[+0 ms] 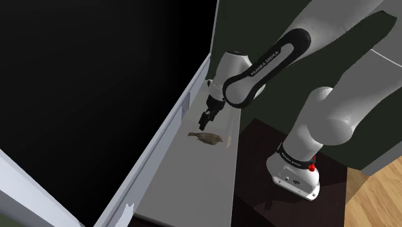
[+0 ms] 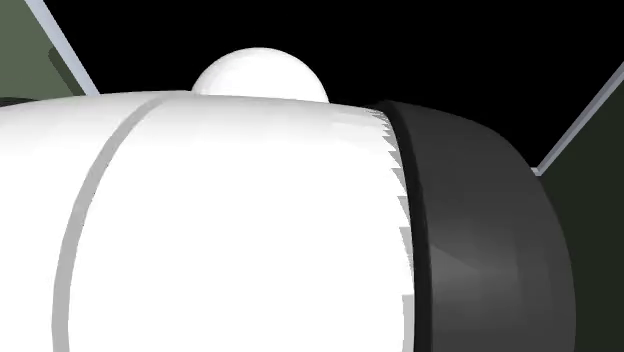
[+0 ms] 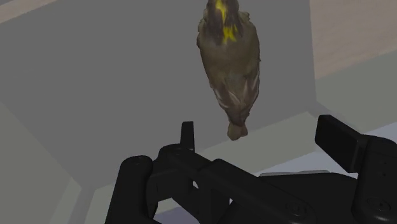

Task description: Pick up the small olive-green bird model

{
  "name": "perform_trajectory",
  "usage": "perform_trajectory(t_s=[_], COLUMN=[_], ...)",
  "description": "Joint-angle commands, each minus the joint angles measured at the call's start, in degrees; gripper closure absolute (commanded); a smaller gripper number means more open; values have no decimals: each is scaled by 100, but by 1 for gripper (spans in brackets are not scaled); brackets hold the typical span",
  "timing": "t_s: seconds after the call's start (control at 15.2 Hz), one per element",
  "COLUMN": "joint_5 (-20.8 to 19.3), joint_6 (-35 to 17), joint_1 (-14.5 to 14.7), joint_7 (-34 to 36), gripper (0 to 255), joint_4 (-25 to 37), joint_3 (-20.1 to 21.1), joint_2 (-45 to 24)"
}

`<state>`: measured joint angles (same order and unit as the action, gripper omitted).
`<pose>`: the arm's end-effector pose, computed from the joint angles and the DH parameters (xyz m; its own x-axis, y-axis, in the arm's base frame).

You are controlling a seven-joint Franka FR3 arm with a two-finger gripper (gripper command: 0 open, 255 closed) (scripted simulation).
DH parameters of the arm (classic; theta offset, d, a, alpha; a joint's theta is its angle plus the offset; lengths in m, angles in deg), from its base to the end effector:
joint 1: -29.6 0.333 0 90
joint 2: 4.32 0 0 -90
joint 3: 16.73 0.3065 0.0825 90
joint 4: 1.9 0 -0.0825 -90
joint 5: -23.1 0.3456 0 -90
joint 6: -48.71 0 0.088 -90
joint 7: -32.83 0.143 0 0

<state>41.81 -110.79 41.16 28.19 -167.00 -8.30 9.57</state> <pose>0.3350 0.1064 0.2571 0.9830 0.1211 0.1378 0.1367 -0.9845 -0.1096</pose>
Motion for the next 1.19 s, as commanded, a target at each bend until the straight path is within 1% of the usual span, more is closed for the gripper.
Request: perform_trajectory(t_s=[0.0, 0.13, 0.33, 0.46, 0.53, 0.66, 0.73, 1.12], joint_5=[322, 460, 859, 1260, 1663, 1656, 1664, 1652], joint_6=[-648, -821, -1145, -1345, -1491, -1492, -1494, -1489], joint_1=[221, 293, 439, 527, 564, 534, 536, 538], joint_7=[-236, -349, -677, -1002, -1331, -1326, -1329, -1317], gripper=[0, 0, 0, 0, 0, 0, 255, 255], joint_4=[-42, -25, 25, 83, 148, 147, 142, 134], joint_3=[-25, -51, -101, -98, -49, -20, -17, -19], joint_2=[-570, -758, -1131, -1389, -1597, -1597, -1593, -1580])
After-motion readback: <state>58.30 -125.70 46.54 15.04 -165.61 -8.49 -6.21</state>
